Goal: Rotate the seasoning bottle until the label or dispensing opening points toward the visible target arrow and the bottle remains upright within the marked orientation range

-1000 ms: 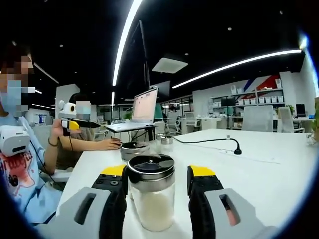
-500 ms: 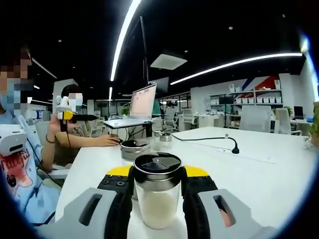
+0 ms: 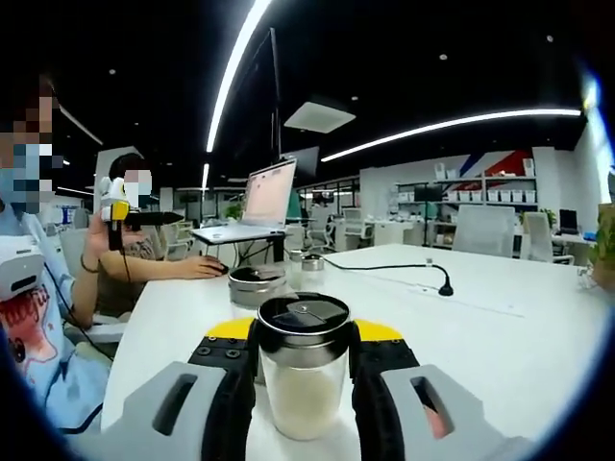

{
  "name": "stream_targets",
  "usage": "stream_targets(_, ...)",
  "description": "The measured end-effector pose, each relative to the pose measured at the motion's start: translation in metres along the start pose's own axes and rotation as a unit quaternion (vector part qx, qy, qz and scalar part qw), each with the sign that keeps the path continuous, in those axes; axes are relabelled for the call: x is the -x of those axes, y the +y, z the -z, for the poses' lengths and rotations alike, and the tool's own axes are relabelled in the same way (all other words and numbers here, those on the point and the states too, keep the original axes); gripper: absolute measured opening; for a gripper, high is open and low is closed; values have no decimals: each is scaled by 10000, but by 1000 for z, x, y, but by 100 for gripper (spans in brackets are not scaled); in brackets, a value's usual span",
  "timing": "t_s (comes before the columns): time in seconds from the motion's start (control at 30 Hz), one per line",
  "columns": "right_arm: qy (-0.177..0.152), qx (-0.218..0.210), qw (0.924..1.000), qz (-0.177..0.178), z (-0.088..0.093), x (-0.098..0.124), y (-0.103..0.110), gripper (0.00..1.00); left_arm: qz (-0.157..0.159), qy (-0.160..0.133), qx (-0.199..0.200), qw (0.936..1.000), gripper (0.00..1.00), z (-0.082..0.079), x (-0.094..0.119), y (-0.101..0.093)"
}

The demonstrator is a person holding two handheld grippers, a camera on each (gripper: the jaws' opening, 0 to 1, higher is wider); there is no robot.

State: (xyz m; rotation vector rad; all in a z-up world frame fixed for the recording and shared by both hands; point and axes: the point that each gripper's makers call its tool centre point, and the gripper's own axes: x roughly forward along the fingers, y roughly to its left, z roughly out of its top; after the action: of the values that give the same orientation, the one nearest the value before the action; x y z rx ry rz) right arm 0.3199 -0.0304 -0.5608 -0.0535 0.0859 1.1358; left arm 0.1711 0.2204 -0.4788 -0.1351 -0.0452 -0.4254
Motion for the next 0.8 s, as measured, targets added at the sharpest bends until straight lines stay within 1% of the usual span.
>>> stream_targets(0.07,49,-68,9999,119,0,0,-1,36,-8,58,-67,10000,100,1,0,0)
stream_targets(0.1,72,-33,9998,162,0,0,0,36,-8,73,-80,9999,100,1,1,0)
stream_targets(0.2,86,-10,9997,243,1,0,-1,36,-16,94,-29,10000,100,2,1,1)
stream_targets(0.37,1,-12,9992,405,1,1,-1,36,-36,442,-204,9988,99,16,-2,1)
stream_targets(0.4,-3,-17,9987,509,1,1,-2,36,-77,469,-261,9985,99,17,-2,1)
stream_targets(0.47,40,55,9977,674,1,1,-1,36,-328,470,-650,9962,99,14,-1,6)
stream_targets(0.5,61,29,9975,702,1,1,-1,36,-394,505,-741,9952,99,15,0,6)
stream_targets(0.6,69,11,9970,771,1,1,0,36,-448,565,-683,9951,99,17,1,5)
stream_targets(0.7,54,-23,9959,904,2,1,-1,36,-450,494,-649,9957,98,14,1,5)
stream_targets(0.8,53,-18,9946,1035,1,1,0,36,-524,437,-588,9959,97,12,2,7)
